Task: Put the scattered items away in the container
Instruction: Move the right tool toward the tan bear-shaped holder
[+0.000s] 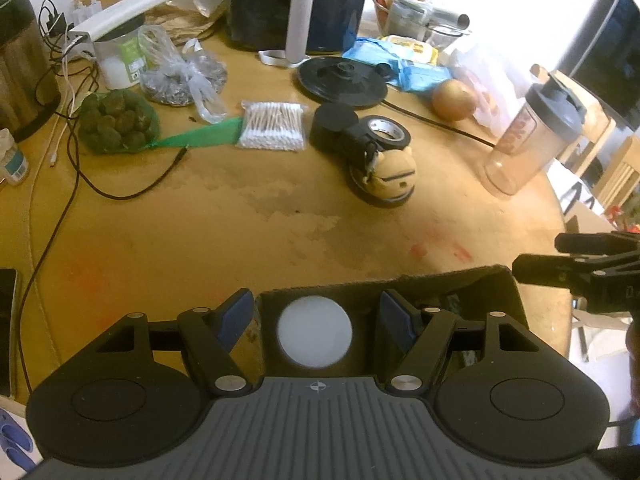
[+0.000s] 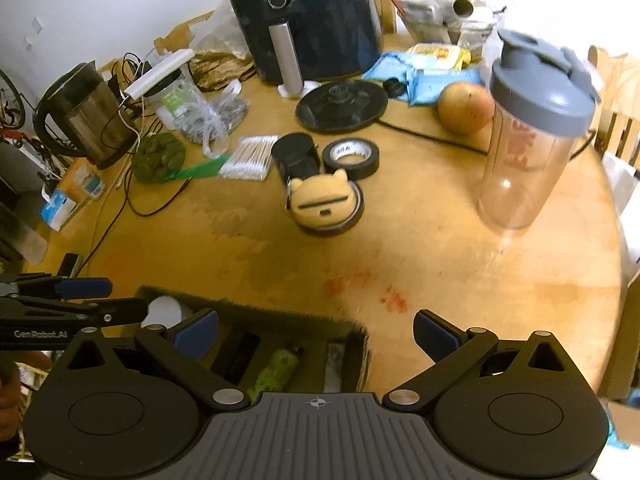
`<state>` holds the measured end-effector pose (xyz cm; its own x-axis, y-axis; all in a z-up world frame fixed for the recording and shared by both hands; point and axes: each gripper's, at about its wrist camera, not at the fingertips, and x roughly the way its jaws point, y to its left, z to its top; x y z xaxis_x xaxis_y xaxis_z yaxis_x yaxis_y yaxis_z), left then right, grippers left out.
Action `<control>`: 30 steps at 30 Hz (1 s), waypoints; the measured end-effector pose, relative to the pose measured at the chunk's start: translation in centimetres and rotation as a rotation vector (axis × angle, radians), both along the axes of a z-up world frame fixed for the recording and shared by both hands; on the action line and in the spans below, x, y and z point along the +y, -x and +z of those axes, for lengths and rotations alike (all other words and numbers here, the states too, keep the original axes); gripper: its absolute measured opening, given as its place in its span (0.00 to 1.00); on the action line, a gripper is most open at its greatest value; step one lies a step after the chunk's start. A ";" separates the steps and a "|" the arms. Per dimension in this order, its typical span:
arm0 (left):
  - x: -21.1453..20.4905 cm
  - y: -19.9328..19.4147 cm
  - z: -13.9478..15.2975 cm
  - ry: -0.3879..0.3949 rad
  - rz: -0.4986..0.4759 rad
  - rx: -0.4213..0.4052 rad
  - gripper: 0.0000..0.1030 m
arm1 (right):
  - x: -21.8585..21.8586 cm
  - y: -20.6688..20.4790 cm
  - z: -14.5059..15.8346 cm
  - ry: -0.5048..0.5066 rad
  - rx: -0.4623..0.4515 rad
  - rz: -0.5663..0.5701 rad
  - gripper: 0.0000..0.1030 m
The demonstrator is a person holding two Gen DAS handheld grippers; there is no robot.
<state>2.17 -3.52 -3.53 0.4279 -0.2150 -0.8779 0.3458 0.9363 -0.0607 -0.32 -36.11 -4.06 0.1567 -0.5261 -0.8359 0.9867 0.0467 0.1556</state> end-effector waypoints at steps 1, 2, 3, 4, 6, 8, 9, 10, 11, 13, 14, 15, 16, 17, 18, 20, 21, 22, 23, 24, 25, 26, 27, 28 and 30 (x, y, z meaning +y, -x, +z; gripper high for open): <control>0.1 -0.1 0.0 0.001 0.002 -0.001 0.67 | -0.3 0.0 0.0 0.011 0.008 0.001 1.00; 0.1 -0.2 0.0 0.001 0.003 -0.001 0.67 | -0.5 -0.1 0.1 0.021 0.013 0.001 1.00; 0.1 -0.2 0.0 0.000 0.005 -0.001 0.67 | -0.7 -0.1 0.1 0.031 0.016 0.001 1.00; 0.1 -0.3 0.0 0.000 0.007 -0.002 0.67 | -1.0 -0.2 0.1 0.040 0.021 0.003 1.00; 0.2 -0.4 -0.1 0.000 0.010 -0.001 0.67 | -1.5 -0.4 0.1 0.050 0.033 -0.005 1.00; 0.3 -0.6 -0.1 0.000 0.011 0.000 0.67 | -2.2 -0.5 -0.1 0.055 0.041 -0.002 1.00; 0.3 -0.6 -0.1 -0.001 0.012 0.000 0.67 | -2.4 -0.6 -0.2 0.054 0.042 0.000 1.00; 0.3 -0.7 -0.1 -0.001 0.014 0.000 0.67 | -2.8 -0.7 -0.2 0.052 0.045 0.004 1.00; 0.4 -0.7 -0.1 -0.001 0.016 0.000 0.67 | -3.0 -0.8 -0.3 0.051 0.047 0.008 1.00; 0.8 -0.9 -0.1 -0.001 0.022 0.000 0.67 | -3.5 -1.0 -0.5 0.052 0.049 0.016 1.00; 0.9 -1.0 -0.1 -0.001 0.026 0.000 0.67 | -3.8 -1.1 -0.5 0.052 0.050 0.022 1.00; 1.1 -1.1 -0.1 -0.001 0.030 0.000 0.67 | -4.1 -1.3 -0.5 0.049 0.051 0.028 1.00; 1.3 -1.2 -0.1 -0.001 0.034 0.001 0.67 | -4.4 -1.4 -0.6 0.047 0.055 0.033 1.00; 1.4 -1.3 -0.1 0.000 0.037 0.002 0.67 | -4.6 -1.5 -0.7 0.046 0.057 0.033 1.00; 1.6 -1.4 -0.1 0.003 0.040 0.003 0.67 | -4.8 -1.6 -0.7 0.048 0.059 0.033 1.00; 1.8 -1.5 -0.1 0.007 0.045 0.007 0.67 | -5.3 -1.6 -0.7 0.059 0.054 0.024 1.00; 1.9 -1.5 -0.1 0.008 0.047 0.008 0.67 | -5.6 -1.6 -0.8 0.059 0.052 0.023 1.00; 2.0 -1.5 -0.1 0.009 0.048 0.008 0.67 | -5.8 -1.6 -0.8 0.060 0.052 0.021 1.00; 2.1 -1.6 -0.1 0.010 0.049 0.010 0.67 | -6.1 -1.6 -0.9 0.061 0.055 0.018 1.00; 2.2 -1.7 -0.1 0.011 0.052 0.011 0.67 | -6.3 -1.6 -0.9 0.061 0.058 0.013 1.00; 2.4 -1.7 -0.1 0.011 0.055 0.012 0.67 | -6.7 -1.6 -1.0 0.057 0.060 0.012 1.00; 2.5 -1.8 -0.2 0.011 0.057 0.014 0.67 | -7.0 -1.6 -1.1 0.053 0.061 0.013 1.00; 2.6 -1.8 -0.2 0.010 0.060 0.015 0.67 | -7.3 -1.7 -1.2 0.050 0.062 0.014 1.00; 2.7 -1.9 -0.2 0.011 0.062 0.016 0.67 | -7.6 -1.7 -1.4 0.048 0.065 0.014 1.00; 3.1 -2.0 -0.2 0.012 0.068 0.018 0.67 | -8.1 -1.8 -1.6 0.045 0.071 0.020 1.00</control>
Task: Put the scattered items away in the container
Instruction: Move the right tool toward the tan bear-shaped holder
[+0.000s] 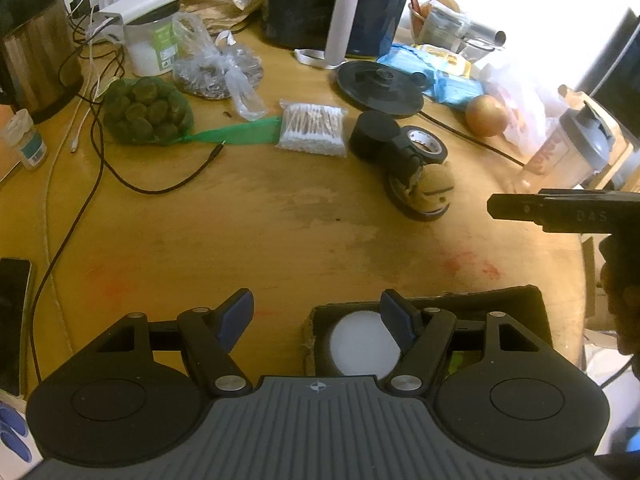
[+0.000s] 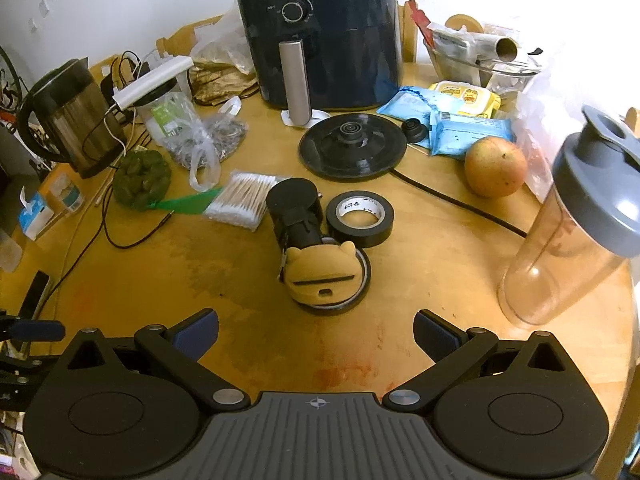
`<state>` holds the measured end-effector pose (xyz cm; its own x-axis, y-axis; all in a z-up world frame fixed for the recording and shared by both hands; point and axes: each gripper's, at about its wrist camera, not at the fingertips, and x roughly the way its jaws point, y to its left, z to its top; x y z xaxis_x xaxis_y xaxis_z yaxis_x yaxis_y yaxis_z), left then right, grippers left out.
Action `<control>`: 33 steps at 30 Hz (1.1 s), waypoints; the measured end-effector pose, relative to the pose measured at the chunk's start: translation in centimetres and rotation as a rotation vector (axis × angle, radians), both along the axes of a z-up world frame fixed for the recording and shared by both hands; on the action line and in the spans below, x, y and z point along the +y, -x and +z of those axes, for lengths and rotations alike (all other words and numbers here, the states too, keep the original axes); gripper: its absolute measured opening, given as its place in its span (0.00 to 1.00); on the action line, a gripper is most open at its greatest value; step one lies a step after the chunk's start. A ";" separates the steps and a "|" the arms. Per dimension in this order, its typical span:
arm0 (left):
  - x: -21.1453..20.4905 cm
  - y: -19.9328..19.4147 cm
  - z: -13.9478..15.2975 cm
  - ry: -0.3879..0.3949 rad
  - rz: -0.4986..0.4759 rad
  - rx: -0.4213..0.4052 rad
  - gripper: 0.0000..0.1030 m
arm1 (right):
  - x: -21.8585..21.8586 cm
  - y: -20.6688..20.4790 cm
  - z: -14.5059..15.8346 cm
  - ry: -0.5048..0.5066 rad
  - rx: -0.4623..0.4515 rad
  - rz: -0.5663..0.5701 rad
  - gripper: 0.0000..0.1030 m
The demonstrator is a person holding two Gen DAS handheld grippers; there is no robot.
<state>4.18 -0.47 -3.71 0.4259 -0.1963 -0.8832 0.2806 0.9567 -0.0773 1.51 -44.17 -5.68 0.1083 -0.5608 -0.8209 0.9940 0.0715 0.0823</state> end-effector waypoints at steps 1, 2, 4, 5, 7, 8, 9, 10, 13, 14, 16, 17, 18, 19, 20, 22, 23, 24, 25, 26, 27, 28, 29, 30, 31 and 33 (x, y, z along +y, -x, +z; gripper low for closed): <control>0.2 -0.1 0.0 0.000 0.003 0.001 0.67 | -0.2 -0.1 -0.1 0.000 0.001 0.001 1.00; 0.3 -0.1 0.0 0.001 0.006 0.002 0.67 | -0.4 -0.1 -0.2 -0.001 0.002 0.001 1.00; 0.6 -0.2 -0.1 0.001 0.011 0.004 0.67 | -0.9 -0.3 -0.5 -0.002 0.003 0.002 1.00; 0.8 -0.3 -0.1 0.000 0.014 0.005 0.67 | -1.2 -0.4 -0.7 -0.003 0.003 0.005 1.00; 1.1 -0.4 -0.1 0.001 0.020 0.008 0.67 | -1.7 -0.6 -1.0 -0.003 0.005 0.011 1.00; 1.3 -0.4 -0.1 0.000 0.022 0.009 0.67 | -1.9 -0.7 -1.2 -0.003 0.006 0.016 1.00; 1.4 -0.5 -0.2 0.000 0.025 0.010 0.67 | -2.1 -0.9 -1.4 -0.003 0.011 0.021 1.00; 1.6 -0.5 -0.2 -0.001 0.027 0.012 0.67 | -2.4 -1.0 -1.6 -0.004 0.017 0.025 1.00; 2.1 -0.7 -0.2 -0.001 0.034 0.014 0.67 | -3.1 -1.3 -2.1 -0.007 0.021 0.033 1.00; 2.2 -0.7 -0.1 -0.001 0.037 0.016 0.67 | -3.3 -1.3 -2.4 -0.009 0.021 0.033 1.00; 2.5 -0.8 -0.2 -0.002 0.042 0.018 0.67 | -3.8 -1.4 -2.8 -0.012 0.021 0.031 1.00; 2.6 -0.9 -0.2 -0.002 0.045 0.019 0.67 | -4.1 -1.5 -3.1 -0.014 0.021 0.031 1.00; 2.7 -1.0 -0.2 -0.002 0.048 0.020 0.67 | -4.3 -1.5 -3.3 -0.014 0.023 0.029 1.00; 2.9 -1.0 -0.2 -0.002 0.051 0.022 0.67 | -4.5 -1.5 -3.5 -0.015 0.024 0.025 1.00; 3.0 -1.0 -0.2 -0.002 0.055 0.023 0.67 | -4.8 -1.5 -3.7 -0.016 0.024 0.021 1.00; 3.3 -1.2 -0.3 -0.002 0.061 0.026 0.67 | -5.4 -1.4 -4.2 -0.023 0.023 0.012 1.00; 3.4 -1.3 -0.3 -0.003 0.065 0.027 0.67 | -5.7 -1.4 -4.4 -0.027 0.021 0.008 0.99; 3.5 -1.4 -0.3 -0.003 0.068 0.028 0.67 | -5.9 -1.4 -4.6 -0.030 0.019 0.004 0.99; 3.6 -1.4 -0.3 -0.002 0.071 0.030 0.67 | -6.2 -1.3 -4.8 -0.033 0.015 -0.001 0.99; 3.7 -1.4 -0.3 -0.003 0.074 0.031 0.67 | -6.5 -1.3 -5.1 -0.038 0.011 -0.003 0.99; 3.8 -1.5 -0.3 -0.003 0.077 0.032 0.67 | -6.7 -1.3 -5.3 -0.044 0.010 -0.004 0.99; 3.9 -1.6 -0.4 -0.002 0.080 0.033 0.67 | -7.0 -1.3 -5.6 -0.051 0.010 -0.004 0.98; 3.9 -1.7 -0.4 -0.003 0.083 0.035 0.67 | -7.3 -1.2 -5.8 -0.056 0.010 -0.003 0.95; 4.0 -1.7 -0.4 -0.003 0.085 0.037 0.67 | -7.5 -1.2 -6.0 -0.063 0.009 -0.002 0.94; 4.1 -1.8 -0.5 -0.003 0.087 0.038 0.67 | -7.7 -1.2 -6.2 -0.070 0.011 -0.004 0.94; 4.2 -1.9 -0.5 -0.003 0.090 0.041 0.67 | -8.2 -1.2 -6.7 -0.085 0.017 -0.006 0.93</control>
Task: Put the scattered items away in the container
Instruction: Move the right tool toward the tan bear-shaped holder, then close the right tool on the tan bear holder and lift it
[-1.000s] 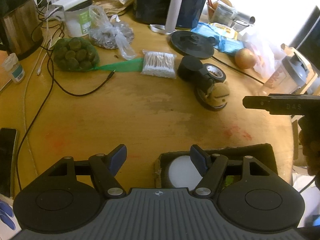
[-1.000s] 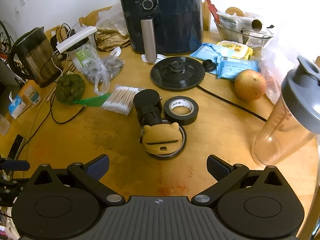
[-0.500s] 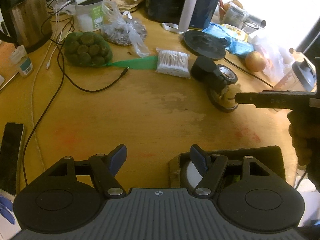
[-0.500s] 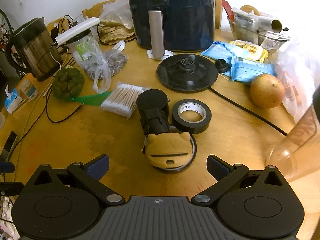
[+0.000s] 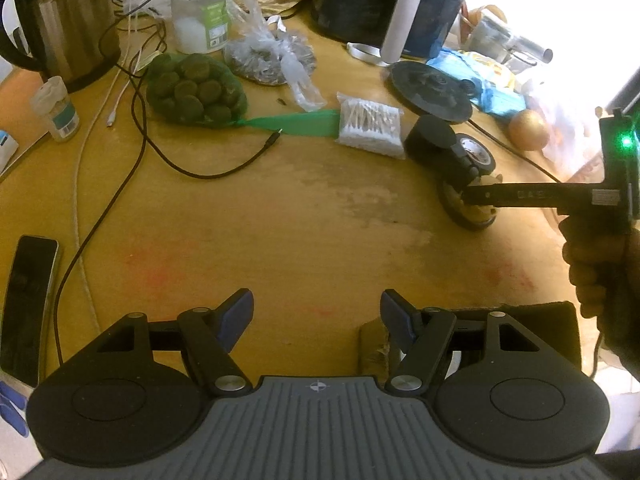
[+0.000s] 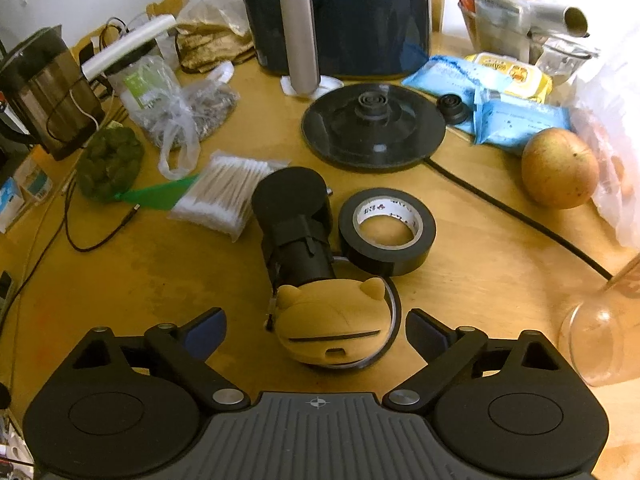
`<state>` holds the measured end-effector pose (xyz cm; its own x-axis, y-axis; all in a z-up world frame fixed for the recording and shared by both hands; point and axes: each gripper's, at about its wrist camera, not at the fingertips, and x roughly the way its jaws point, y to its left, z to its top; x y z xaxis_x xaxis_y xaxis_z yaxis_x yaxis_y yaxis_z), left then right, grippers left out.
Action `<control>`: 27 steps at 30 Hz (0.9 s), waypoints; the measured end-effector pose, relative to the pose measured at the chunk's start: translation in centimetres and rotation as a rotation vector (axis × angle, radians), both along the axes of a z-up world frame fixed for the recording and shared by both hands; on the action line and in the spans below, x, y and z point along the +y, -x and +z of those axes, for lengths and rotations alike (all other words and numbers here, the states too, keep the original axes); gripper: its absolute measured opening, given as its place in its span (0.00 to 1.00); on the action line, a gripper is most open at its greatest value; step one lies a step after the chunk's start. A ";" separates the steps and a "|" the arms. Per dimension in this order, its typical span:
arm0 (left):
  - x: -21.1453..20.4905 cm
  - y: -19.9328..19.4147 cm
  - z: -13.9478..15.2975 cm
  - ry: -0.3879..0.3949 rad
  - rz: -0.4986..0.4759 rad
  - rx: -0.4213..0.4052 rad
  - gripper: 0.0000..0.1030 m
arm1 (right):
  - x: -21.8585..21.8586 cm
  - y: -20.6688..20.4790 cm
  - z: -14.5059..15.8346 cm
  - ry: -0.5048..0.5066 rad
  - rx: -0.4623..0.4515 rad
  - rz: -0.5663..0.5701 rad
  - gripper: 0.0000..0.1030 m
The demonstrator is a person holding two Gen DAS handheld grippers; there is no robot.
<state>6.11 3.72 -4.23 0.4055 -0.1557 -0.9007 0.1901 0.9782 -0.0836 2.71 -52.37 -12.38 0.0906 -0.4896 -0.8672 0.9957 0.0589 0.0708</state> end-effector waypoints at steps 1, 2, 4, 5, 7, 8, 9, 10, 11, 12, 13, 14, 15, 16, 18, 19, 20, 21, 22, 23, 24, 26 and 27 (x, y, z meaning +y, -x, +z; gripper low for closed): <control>0.0 -0.1 0.0 0.000 0.002 0.001 0.67 | -0.2 0.0 -0.2 -0.005 0.000 0.002 0.92; 0.1 -0.1 0.0 -0.001 0.003 0.002 0.67 | -0.3 0.0 -0.3 -0.010 0.003 0.003 0.92; 0.2 -0.2 0.0 -0.001 0.006 0.004 0.67 | -0.6 -0.1 -0.7 -0.020 0.015 0.009 0.89; 0.3 -0.2 0.0 -0.001 0.007 0.004 0.67 | -0.7 -0.2 -0.9 -0.026 0.017 0.015 0.86; 0.3 -0.3 0.0 -0.003 0.010 0.006 0.67 | -0.9 -0.3 -1.2 -0.032 0.026 0.017 0.85; 0.4 -0.3 0.0 -0.003 0.011 0.006 0.67 | -0.9 -0.4 -1.4 -0.035 0.032 0.017 0.84; 0.4 -0.4 -0.1 -0.003 0.012 0.007 0.67 | -1.0 -0.4 -1.5 -0.038 0.037 0.016 0.84; 0.4 -0.4 -0.1 -0.004 0.013 0.007 0.67 | -1.1 -0.4 -1.5 -0.040 0.041 0.014 0.82; 0.4 -0.5 -0.1 -0.004 0.014 0.007 0.67 | -1.2 -0.4 -1.6 -0.043 0.046 0.012 0.80; 0.4 -0.5 -0.1 -0.004 0.015 0.008 0.67 | -1.2 -0.4 -1.7 -0.046 0.050 0.010 0.78; 0.4 -0.5 -0.1 -0.004 0.015 0.008 0.67 | -1.3 -0.4 -1.8 -0.048 0.050 0.010 0.78; 0.4 -0.5 -0.1 -0.004 0.015 0.008 0.67 | -1.3 -0.4 -1.8 -0.048 0.049 0.009 0.78; 0.4 -0.6 -0.1 -0.004 0.014 0.007 0.67 | -1.3 -0.4 -1.9 -0.048 0.050 0.010 0.78; 0.4 -0.5 -0.1 -0.004 0.014 0.007 0.67 | -1.2 -0.4 -1.8 -0.048 0.051 0.011 0.78; 0.4 -0.6 -0.1 -0.004 0.011 0.007 0.67 | -1.2 -0.3 -1.8 -0.047 0.046 0.009 0.78; 0.2 -0.7 -0.1 -0.004 0.009 0.006 0.67 | -1.2 -0.3 -1.8 -0.047 0.042 0.005 0.77; 0.2 -0.7 -0.1 -0.005 0.006 0.006 0.67 | -1.2 -0.3 -1.8 -0.048 0.037 0.001 0.77; 0.0 -0.7 -0.1 -0.007 0.002 0.005 0.67 | -1.1 -0.2 -1.8 -0.049 0.034 -0.002 0.77; 0.0 -0.8 -0.1 -0.009 -0.003 0.004 0.67 | -1.1 -0.1 -1.7 -0.050 0.030 -0.004 0.77; -0.2 -0.9 -0.1 -0.011 -0.005 0.003 0.67 | -1.0 -0.1 -1.6 -0.052 0.027 -0.004 0.77; -0.2 -0.9 -0.1 -0.011 -0.007 0.001 0.67 | -1.0 0.0 -1.5 -0.050 0.024 -0.002 0.77; -0.2 -1.0 -0.1 -0.009 -0.009 -0.004 0.67 | -0.8 0.1 -1.1 -0.041 0.019 -0.002 0.77; -0.3 -1.1 0.0 -0.009 -0.010 -0.006 0.67 | -0.6 0.1 -0.9 -0.037 0.017 -0.002 0.77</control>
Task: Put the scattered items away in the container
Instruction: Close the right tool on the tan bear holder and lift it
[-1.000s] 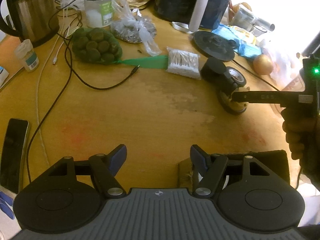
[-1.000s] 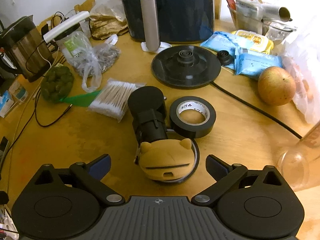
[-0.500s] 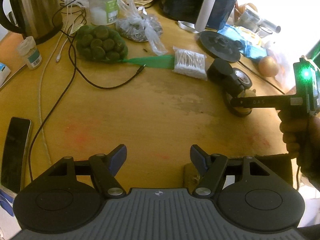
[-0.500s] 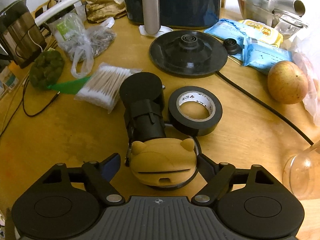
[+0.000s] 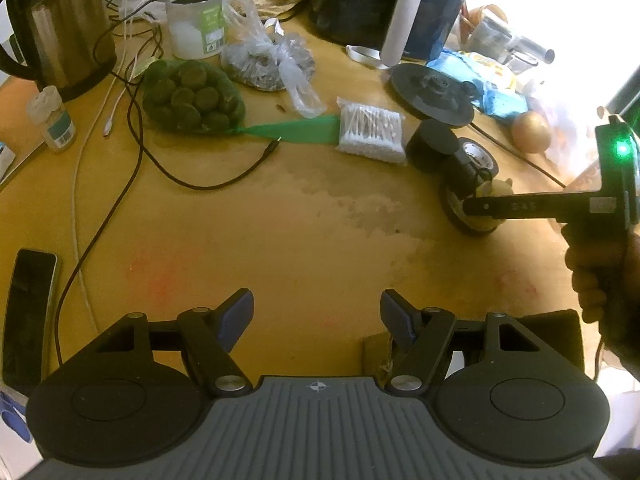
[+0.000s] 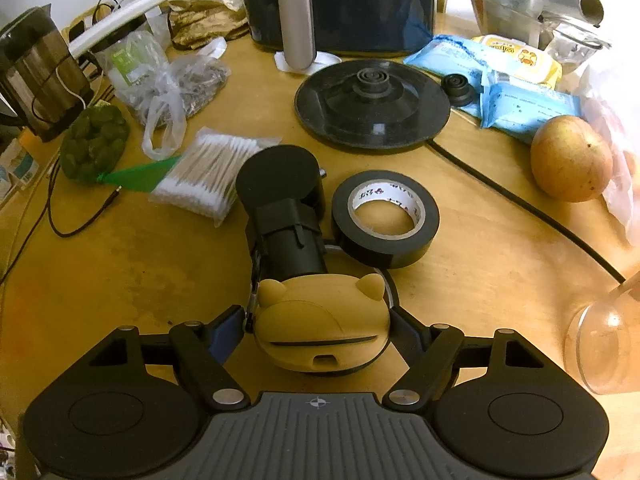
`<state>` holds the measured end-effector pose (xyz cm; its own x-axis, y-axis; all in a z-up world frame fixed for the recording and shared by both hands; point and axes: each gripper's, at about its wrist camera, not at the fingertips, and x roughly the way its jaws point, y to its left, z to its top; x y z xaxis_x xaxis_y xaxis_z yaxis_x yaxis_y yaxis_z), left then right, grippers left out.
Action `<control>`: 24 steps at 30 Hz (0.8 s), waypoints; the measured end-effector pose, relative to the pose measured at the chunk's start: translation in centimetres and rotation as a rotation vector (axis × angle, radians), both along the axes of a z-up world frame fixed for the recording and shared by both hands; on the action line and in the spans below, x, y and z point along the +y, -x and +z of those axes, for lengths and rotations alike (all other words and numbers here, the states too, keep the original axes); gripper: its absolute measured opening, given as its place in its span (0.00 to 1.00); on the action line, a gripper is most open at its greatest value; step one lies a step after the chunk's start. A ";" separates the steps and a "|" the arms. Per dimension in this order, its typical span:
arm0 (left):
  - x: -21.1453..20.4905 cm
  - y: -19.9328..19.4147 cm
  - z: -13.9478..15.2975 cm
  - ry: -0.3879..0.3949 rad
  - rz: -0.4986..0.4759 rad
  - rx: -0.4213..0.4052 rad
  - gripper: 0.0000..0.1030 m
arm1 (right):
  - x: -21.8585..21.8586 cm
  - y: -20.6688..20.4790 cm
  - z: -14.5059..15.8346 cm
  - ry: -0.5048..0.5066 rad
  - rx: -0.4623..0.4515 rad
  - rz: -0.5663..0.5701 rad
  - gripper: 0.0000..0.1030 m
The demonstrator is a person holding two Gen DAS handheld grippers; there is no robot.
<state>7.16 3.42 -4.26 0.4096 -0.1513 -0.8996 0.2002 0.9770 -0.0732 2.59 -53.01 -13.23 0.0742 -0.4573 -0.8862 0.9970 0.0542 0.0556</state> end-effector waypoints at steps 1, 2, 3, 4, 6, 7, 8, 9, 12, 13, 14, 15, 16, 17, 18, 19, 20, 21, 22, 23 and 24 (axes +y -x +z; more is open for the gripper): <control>0.0 -0.1 0.0 -0.001 -0.001 -0.002 0.67 | 0.1 0.1 0.2 0.003 -0.002 -0.003 0.77; -0.1 -0.1 0.0 -0.002 -0.002 -0.004 0.67 | 0.3 0.2 0.4 0.006 -0.007 -0.006 0.77; -0.1 -0.1 0.1 -0.003 -0.004 -0.006 0.67 | 0.4 0.3 0.7 0.008 -0.013 -0.010 0.77; -0.2 -0.2 0.1 -0.003 -0.005 -0.009 0.67 | 0.5 0.4 0.9 0.010 -0.018 -0.014 0.77; -0.4 -0.2 0.2 -0.004 -0.011 -0.014 0.67 | 0.9 0.6 1.4 0.016 -0.027 -0.018 0.77; -0.5 -0.2 0.3 -0.005 -0.014 -0.016 0.67 | 1.1 0.7 1.6 0.018 -0.032 -0.022 0.77; -0.6 -0.2 0.3 -0.005 -0.017 -0.018 0.67 | 1.3 0.9 1.8 0.020 -0.036 -0.025 0.77; -0.7 -0.3 0.4 -0.006 -0.021 -0.020 0.67 | 1.5 1.0 2.1 0.022 -0.040 -0.028 0.77; -1.1 -0.4 0.5 -0.010 -0.033 -0.026 0.67 | 2.2 1.2 2.9 0.031 -0.049 -0.032 0.77; -1.2 -0.4 0.5 -0.011 -0.035 -0.028 0.67 | 2.4 1.3 3.1 0.033 -0.051 -0.034 0.77; -1.3 -0.4 0.6 -0.012 -0.038 -0.030 0.67 | 2.6 1.4 3.4 0.036 -0.054 -0.035 0.77; -1.4 -0.5 0.6 -0.013 -0.041 -0.032 0.67 | 2.9 1.4 3.6 0.039 -0.058 -0.036 0.77; -1.5 -0.5 0.7 -0.015 -0.043 -0.035 0.67 | 3.2 1.5 3.9 0.042 -0.059 -0.036 0.77; -1.6 -0.6 0.7 -0.016 -0.046 -0.038 0.67 | 3.4 1.5 4.1 0.044 -0.061 -0.037 0.77; -1.7 -0.6 0.8 -0.018 -0.050 -0.041 0.67 | 3.7 1.6 4.4 0.046 -0.065 -0.038 0.77; -1.9 -0.7 0.8 -0.020 -0.053 -0.044 0.67 | 3.9 1.7 4.6 0.048 -0.069 -0.041 0.77; -2.0 -0.7 0.9 -0.022 -0.056 -0.047 0.67 | 4.2 1.8 4.8 0.050 -0.072 -0.044 0.77; -2.1 -0.7 1.0 -0.023 -0.059 -0.051 0.67 | 4.5 1.8 5.0 0.053 -0.075 -0.046 0.77; -2.2 -0.8 1.0 -0.025 -0.063 -0.055 0.67 | 4.7 1.9 5.2 0.055 -0.078 -0.048 0.77; -2.3 -0.8 1.1 -0.026 -0.066 -0.058 0.67 | 5.0 1.9 5.5 0.058 -0.082 -0.051 0.77; -2.5 -0.8 1.2 -0.028 -0.069 -0.062 0.67 | 5.3 2.0 5.7 0.062 -0.087 -0.054 0.77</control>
<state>8.00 0.96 -3.07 0.4538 -0.1567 -0.8772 0.2708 0.9621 -0.0318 0.56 -47.75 -7.51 0.1232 -0.5164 -0.8474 0.9901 0.0066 0.1400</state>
